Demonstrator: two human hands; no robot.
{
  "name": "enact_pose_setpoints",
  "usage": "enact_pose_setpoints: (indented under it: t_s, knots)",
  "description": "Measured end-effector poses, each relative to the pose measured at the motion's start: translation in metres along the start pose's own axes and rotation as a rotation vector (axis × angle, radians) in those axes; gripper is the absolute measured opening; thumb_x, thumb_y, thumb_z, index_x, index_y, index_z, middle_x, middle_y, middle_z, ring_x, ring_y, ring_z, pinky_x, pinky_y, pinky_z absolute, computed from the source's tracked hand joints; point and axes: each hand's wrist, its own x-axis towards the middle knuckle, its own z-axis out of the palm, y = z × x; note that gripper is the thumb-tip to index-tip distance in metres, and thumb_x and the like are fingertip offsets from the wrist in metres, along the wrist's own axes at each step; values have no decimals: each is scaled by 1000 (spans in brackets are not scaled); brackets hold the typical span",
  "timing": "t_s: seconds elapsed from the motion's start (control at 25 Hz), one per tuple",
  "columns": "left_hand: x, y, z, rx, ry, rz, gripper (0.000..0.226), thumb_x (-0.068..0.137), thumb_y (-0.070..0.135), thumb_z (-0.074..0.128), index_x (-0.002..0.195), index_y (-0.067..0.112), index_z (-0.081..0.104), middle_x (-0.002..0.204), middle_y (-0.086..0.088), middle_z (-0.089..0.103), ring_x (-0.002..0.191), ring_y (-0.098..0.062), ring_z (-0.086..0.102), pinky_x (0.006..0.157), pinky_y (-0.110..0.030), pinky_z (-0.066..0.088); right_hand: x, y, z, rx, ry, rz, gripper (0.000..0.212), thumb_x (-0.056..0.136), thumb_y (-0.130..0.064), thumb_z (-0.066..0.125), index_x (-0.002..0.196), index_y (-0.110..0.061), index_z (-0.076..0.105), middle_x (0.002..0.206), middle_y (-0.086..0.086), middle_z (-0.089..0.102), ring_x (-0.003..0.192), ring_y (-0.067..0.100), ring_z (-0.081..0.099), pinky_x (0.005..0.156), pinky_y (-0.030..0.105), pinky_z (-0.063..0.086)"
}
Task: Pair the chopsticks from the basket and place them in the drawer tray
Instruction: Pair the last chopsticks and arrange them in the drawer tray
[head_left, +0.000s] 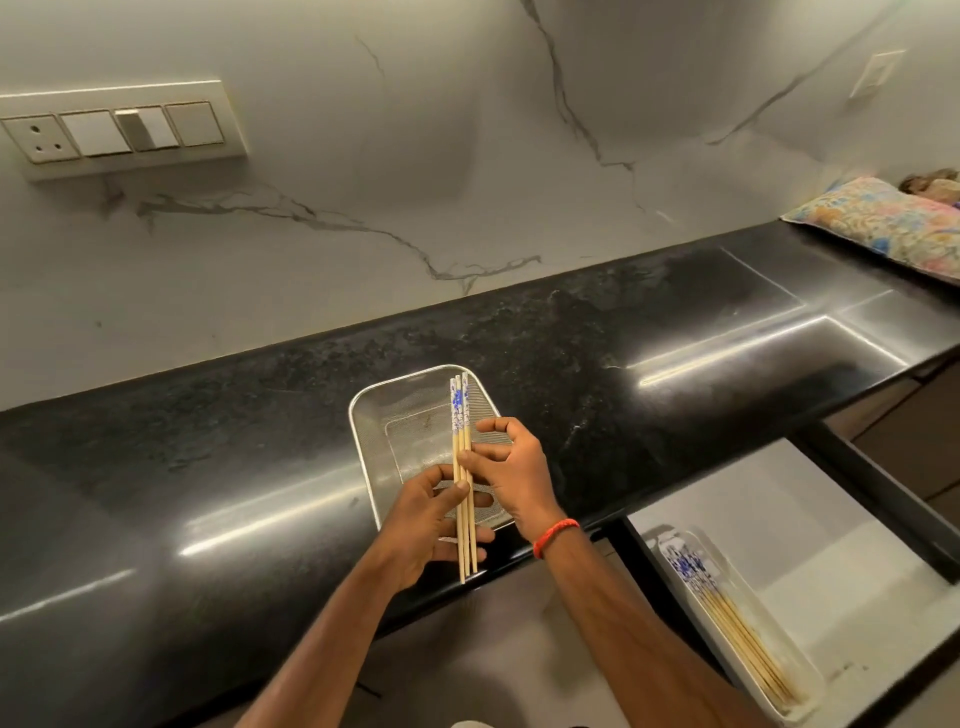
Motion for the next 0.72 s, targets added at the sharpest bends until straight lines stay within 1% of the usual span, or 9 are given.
enact_pose_setpoints:
  t_s: [0.08, 0.16, 0.24, 0.28, 0.36, 0.44, 0.6, 0.72]
  knots:
    - [3, -1, 10, 32, -13, 6, 19, 103, 19, 54, 120, 16, 61, 103, -17, 77, 86, -44, 75, 67, -53, 63, -1, 1, -12, 19, 13, 14, 42, 82, -5, 77, 117, -17, 57, 95, 7, 78, 83, 15, 76, 71, 26, 60]
    - [5, 0, 21, 56, -32, 5, 19, 103, 19, 54, 120, 17, 61, 100, -16, 77, 85, -44, 75, 67, -53, 63, -1, 2, -25, 37, 12, 34, 46, 81, -4, 78, 121, -18, 58, 99, 8, 78, 87, 15, 76, 82, 31, 60]
    - [7, 0, 32, 76, -54, -2, 19, 103, 20, 54, 120, 17, 61, 99, -15, 78, 86, -43, 76, 66, -51, 63, -2, 2, -40, 66, 3, 49, 48, 81, -3, 78, 123, -16, 60, 103, 10, 77, 91, 16, 75, 86, 33, 59]
    - [8, 0, 38, 87, -61, -5, 19, 103, 20, 54, 121, 17, 61, 100, -15, 78, 86, -43, 76, 65, -50, 63, -4, 3, -47, 83, -2, 50, 46, 81, -1, 77, 123, -12, 62, 104, 10, 76, 92, 18, 75, 87, 34, 59]
    - [11, -1, 51, 117, -73, -8, 19, 103, 20, 54, 121, 17, 61, 100, -15, 78, 85, -42, 76, 64, -50, 63, -6, 5, -61, 113, 10, 49, 43, 80, 1, 77, 121, -6, 66, 104, 11, 76, 93, 21, 75, 88, 37, 59]
    - [13, -4, 69, 141, -85, -12, 18, 103, 20, 54, 119, 16, 62, 98, -14, 78, 84, -42, 76, 63, -49, 63, -9, 6, -79, 141, 46, 54, 42, 79, 3, 78, 119, -5, 68, 102, 12, 76, 92, 23, 75, 87, 38, 60]
    - [19, -10, 106, 165, -119, -10, 16, 103, 20, 54, 117, 16, 61, 96, -13, 79, 82, -42, 76, 61, -49, 63, -19, 8, -115, 170, 100, 69, 35, 78, 3, 78, 111, -7, 70, 101, 12, 76, 88, 21, 76, 78, 29, 61]
    - [24, -19, 135, 220, -138, -7, 15, 103, 19, 54, 116, 15, 61, 92, -12, 78, 78, -41, 77, 60, -46, 63, -28, 13, -145, 159, 128, 81, 32, 81, 0, 76, 110, -11, 68, 103, 12, 76, 91, 20, 75, 80, 29, 61]
